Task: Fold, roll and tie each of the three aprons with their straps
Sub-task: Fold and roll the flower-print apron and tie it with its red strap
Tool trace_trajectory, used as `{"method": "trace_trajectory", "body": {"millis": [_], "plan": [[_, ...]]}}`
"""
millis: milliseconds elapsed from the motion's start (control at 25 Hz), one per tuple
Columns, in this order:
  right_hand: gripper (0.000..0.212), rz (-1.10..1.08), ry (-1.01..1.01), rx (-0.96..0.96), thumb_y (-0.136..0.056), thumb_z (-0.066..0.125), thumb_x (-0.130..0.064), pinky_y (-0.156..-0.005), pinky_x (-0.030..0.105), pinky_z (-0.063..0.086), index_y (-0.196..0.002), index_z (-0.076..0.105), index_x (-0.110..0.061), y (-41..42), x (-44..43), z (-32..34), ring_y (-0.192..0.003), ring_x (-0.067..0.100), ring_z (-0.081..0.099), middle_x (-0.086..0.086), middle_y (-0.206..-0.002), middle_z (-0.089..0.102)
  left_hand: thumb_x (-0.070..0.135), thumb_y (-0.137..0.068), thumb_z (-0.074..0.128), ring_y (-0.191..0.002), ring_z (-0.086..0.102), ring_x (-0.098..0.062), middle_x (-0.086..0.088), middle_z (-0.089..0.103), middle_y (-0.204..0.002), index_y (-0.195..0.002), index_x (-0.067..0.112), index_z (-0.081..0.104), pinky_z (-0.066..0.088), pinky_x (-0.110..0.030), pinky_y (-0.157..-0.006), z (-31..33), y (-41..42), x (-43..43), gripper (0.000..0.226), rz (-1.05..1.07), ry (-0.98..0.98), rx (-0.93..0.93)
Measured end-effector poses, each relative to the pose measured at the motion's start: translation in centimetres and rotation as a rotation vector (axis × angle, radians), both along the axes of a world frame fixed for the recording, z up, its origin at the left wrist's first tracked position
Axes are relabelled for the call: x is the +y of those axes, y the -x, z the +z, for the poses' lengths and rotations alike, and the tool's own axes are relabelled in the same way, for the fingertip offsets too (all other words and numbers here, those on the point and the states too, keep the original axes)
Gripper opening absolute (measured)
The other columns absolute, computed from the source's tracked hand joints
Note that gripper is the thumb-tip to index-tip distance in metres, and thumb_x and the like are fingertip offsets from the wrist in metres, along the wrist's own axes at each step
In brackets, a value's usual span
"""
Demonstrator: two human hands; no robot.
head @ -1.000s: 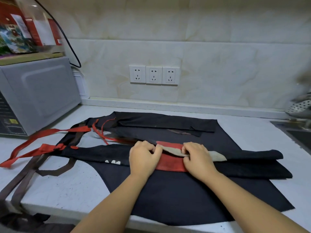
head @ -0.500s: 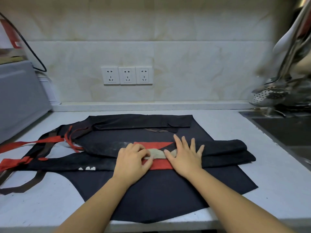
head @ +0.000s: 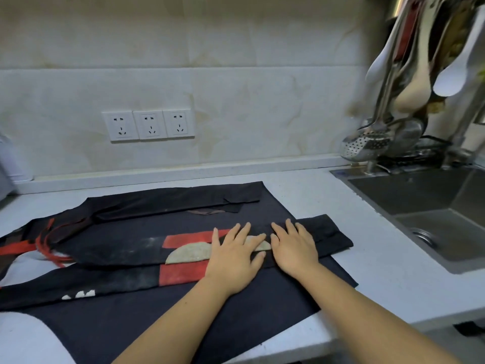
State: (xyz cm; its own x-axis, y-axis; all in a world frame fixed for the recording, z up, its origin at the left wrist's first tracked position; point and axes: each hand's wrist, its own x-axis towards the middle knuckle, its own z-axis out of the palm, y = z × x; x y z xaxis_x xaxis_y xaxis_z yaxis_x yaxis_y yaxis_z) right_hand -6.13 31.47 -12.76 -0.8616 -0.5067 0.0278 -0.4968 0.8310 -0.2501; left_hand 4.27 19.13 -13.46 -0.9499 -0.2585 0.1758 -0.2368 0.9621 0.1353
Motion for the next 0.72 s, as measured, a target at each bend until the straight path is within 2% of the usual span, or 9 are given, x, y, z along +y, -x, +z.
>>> {"method": "trace_trajectory", "body": {"millis": [120,280,440,520,600,640,680,720], "plan": [[0.065,-0.092,-0.128,-0.064,-0.097,0.012,-0.06,-0.12,0.045,-0.006,-0.155,0.007,-0.029,3.0,3.4,0.1,-0.148,0.03,-0.009,0.005,-0.162,-0.003,0.06,-0.097,0.022,-0.149,0.007,-0.011,0.012,0.015,-0.162,-0.146,0.051,0.026,-0.004,-0.053,-0.119,-0.2,0.0,-0.1,0.05,0.019,0.017,-0.021],[0.073,-0.184,-0.151,-0.097,-0.095,0.009,-0.063,-0.119,0.047,-0.008,-0.155,0.0,-0.022,4.4,4.8,-0.1,-0.147,0.031,-0.016,0.007,-0.161,-0.012,0.066,-0.085,0.004,-0.149,0.009,-0.01,0.014,0.017,-0.161,-0.145,0.054,0.025,-0.003,-0.051,-0.119,-0.2,0.1,-0.1,0.064,0.032,0.037,-0.034],[0.066,-0.231,-0.247,-0.047,-0.1,0.01,-0.049,-0.119,0.051,-0.006,-0.155,0.003,-0.012,3.6,3.6,1.2,-0.148,0.031,-0.012,0.012,-0.161,-0.007,0.059,-0.097,0.022,-0.149,0.01,-0.011,0.013,0.018,-0.161,-0.145,0.052,0.028,-0.002,-0.051,-0.119,-0.1,0.2,0.3,0.049,0.028,0.025,-0.046],[0.059,-0.064,-0.044,-0.103,-0.103,0.014,-0.04,-0.12,0.046,0.001,-0.154,0.009,-0.01,1.5,0.2,2.2,-0.149,0.027,-0.005,0.012,-0.162,0.002,0.048,-0.099,0.035,-0.145,0.024,-0.012,0.012,0.033,-0.155,-0.143,0.044,0.038,0.01,-0.048,-0.12,0.2,0.2,0.4,0.045,-0.024,-0.084,0.055],[0.053,0.166,0.273,-0.304,-0.105,0.016,-0.035,-0.121,0.038,0.004,-0.154,0.014,-0.015,-2.3,-4.0,2.8,-0.149,0.02,0.0,0.005,-0.162,0.007,0.025,-0.096,0.049,-0.124,0.05,-0.01,0.01,0.058,-0.131,-0.13,0.03,0.056,0.035,-0.034,-0.11,0.8,-0.3,-0.1,0.036,0.019,-0.45,0.331],[0.052,0.232,0.379,-0.376,-0.105,0.017,-0.035,-0.121,0.035,0.005,-0.154,0.016,-0.018,-4.0,-5.8,2.8,-0.149,0.017,0.003,0.002,-0.162,0.011,0.016,-0.094,0.052,-0.114,0.055,-0.008,0.011,0.062,-0.121,-0.124,0.023,0.06,0.041,-0.026,-0.103,1.2,-0.9,-0.9,0.032,0.108,-0.591,0.445],[0.051,0.263,0.423,-0.4,-0.105,0.018,-0.035,-0.121,0.035,0.005,-0.154,0.018,-0.02,-5.4,-7.2,2.5,-0.149,0.017,0.006,0.001,-0.161,0.015,0.009,-0.092,0.052,-0.112,0.056,-0.008,0.009,0.062,-0.119,-0.123,0.019,0.061,0.042,-0.023,-0.1,1.6,-1.9,-1.8,0.033,0.193,-0.651,0.504],[0.051,0.271,0.387,-0.361,-0.105,0.019,-0.035,-0.121,0.036,0.004,-0.154,0.019,-0.02,-6.2,-8.3,2.1,-0.149,0.018,0.008,0.0,-0.16,0.018,0.005,-0.091,0.051,-0.114,0.054,-0.009,0.006,0.06,-0.123,-0.124,0.017,0.06,0.041,-0.021,-0.101,2.0,-3.3,-2.8,0.037,0.247,-0.627,0.504]]}}
